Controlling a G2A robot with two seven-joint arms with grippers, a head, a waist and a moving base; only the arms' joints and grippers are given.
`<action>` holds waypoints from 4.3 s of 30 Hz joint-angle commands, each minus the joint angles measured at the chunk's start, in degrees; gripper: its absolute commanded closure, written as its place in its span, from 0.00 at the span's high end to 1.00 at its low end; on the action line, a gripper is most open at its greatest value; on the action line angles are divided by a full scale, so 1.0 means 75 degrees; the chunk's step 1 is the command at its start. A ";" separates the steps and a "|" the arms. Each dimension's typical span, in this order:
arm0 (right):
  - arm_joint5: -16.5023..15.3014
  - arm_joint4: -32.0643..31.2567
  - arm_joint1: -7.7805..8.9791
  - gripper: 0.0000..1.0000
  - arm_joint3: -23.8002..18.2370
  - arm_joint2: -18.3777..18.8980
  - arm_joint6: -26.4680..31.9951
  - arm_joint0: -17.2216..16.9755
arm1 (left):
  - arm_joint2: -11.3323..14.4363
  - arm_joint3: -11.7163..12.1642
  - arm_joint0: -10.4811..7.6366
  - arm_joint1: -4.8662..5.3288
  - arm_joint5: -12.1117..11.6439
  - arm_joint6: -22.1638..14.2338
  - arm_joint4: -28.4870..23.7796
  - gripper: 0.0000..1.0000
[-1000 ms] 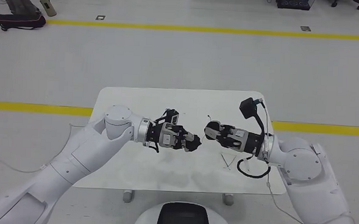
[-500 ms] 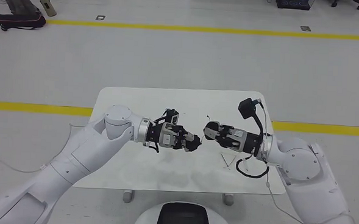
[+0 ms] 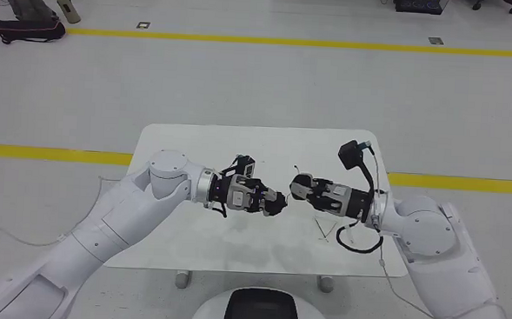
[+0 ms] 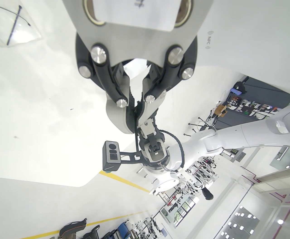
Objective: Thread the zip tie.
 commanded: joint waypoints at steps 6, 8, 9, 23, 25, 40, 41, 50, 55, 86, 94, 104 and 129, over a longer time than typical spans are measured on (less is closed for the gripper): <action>0.0000 0.0011 0.0043 0.00 0.0036 -0.0060 0.0089 0.0055 | 0.0000 0.0000 0.0000 0.0000 0.0000 0.0000 0.0000 0.00; 0.0000 0.0006 0.0059 0.00 0.0035 -0.0075 0.0135 0.0079 | 0.0000 0.0000 0.0000 0.0000 0.0000 0.0000 0.0000 0.00; 0.0000 0.0005 0.0065 0.00 0.0037 -0.0077 0.0141 0.0087 | 0.0000 0.0000 0.0000 0.0000 0.0000 0.0000 0.0000 0.00; 0.0000 0.0273 0.0164 0.00 -0.0117 0.0125 -0.0030 0.0003 | 0.0000 0.0000 0.0000 0.0000 0.0000 0.0000 0.0000 0.00; 0.0000 0.0321 0.0177 0.00 -0.0114 0.0135 -0.0045 -0.0006 | 0.0000 0.0000 0.0000 0.0000 0.0000 0.0000 0.0000 0.00; 0.0000 0.0367 0.0189 0.00 -0.0181 0.0107 -0.0215 -0.0016 | 0.0008 -0.0118 0.0101 0.0000 0.0000 -0.0010 -0.0071 0.00; 0.0000 0.0357 0.0199 0.00 -0.0225 0.0126 -0.0184 -0.0011 | -0.0003 -0.0112 0.0113 0.0011 0.0000 -0.0115 -0.0088 0.00; 0.0000 0.0559 0.0323 0.00 -0.0455 0.0385 0.0147 0.0039 | -0.0009 -0.0039 0.0056 0.0134 0.0000 -0.1020 -0.0262 0.00; 0.0000 0.0729 0.0373 0.00 -0.0510 0.0354 0.0297 0.0116 | 0.0153 0.0071 -0.0098 0.0157 0.0000 -0.1052 -0.0379 0.00; 0.0000 0.0791 0.0460 0.00 -0.0548 0.0054 0.0217 0.0244 | 0.0533 0.0319 -0.0545 0.0125 0.0000 -0.0773 -0.0875 0.00; 0.0000 0.0784 0.0484 0.00 -0.0526 0.0031 0.0185 0.0249 | 0.0533 0.0319 -0.0545 0.0125 0.0000 -0.0773 -0.0875 0.00; 0.0000 0.0759 0.0503 0.00 -0.0519 -0.0034 0.0081 0.0297 | 0.0533 0.0319 -0.0545 0.0125 0.0000 -0.0773 -0.0875 0.00; 0.0000 0.0804 0.0560 0.00 -0.0443 -0.0161 0.0068 0.0411 | 0.0533 0.0319 -0.0545 0.0125 0.0000 -0.0773 -0.0875 0.00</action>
